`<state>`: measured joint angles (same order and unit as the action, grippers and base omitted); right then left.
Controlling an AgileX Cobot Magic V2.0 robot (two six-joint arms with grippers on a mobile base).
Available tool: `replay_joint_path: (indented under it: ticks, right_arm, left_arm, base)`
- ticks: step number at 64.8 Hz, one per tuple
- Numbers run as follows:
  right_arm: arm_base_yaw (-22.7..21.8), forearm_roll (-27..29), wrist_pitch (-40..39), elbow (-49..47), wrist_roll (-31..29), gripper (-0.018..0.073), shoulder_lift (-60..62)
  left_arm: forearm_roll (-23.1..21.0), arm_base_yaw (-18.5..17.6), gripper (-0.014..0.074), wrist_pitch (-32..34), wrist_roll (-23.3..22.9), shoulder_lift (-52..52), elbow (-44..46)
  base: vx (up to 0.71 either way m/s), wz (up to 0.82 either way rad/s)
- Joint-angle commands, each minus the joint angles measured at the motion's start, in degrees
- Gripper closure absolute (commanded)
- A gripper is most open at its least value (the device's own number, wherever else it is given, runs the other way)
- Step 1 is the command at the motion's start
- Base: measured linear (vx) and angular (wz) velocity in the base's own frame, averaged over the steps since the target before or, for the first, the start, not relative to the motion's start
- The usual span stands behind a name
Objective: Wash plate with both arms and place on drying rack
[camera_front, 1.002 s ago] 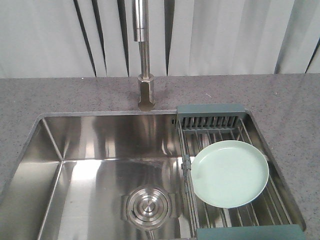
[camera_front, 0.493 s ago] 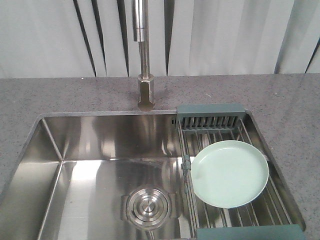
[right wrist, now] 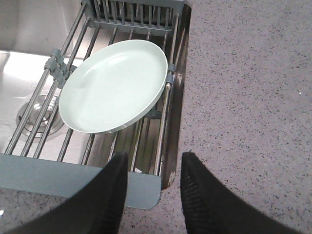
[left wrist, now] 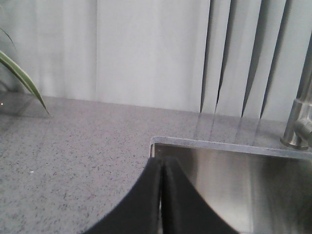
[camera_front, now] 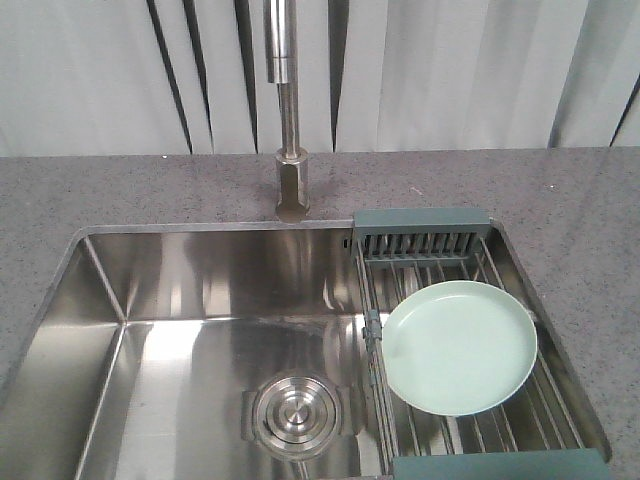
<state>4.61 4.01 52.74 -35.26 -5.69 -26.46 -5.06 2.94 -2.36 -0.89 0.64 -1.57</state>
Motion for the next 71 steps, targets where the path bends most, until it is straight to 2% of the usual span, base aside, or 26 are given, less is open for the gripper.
replay_joint_path:
  ticks: [1,71]
  right_arm:
    - [-0.2,-0.3,-3.3,-1.5,-0.6,0.0296,-0.3]
    - [-0.2,-0.3,-3.3,-1.5,-0.6,0.0296,-0.3]
  left_arm:
    - [0.2,0.1,0.0603,5.5,-1.7,0.9,1.4]
    - [0.1,0.1,0.0603,5.9,-2.1,0.9,1.6]
  base:
    - [0.00,0.00]
    - [0.00,0.00]
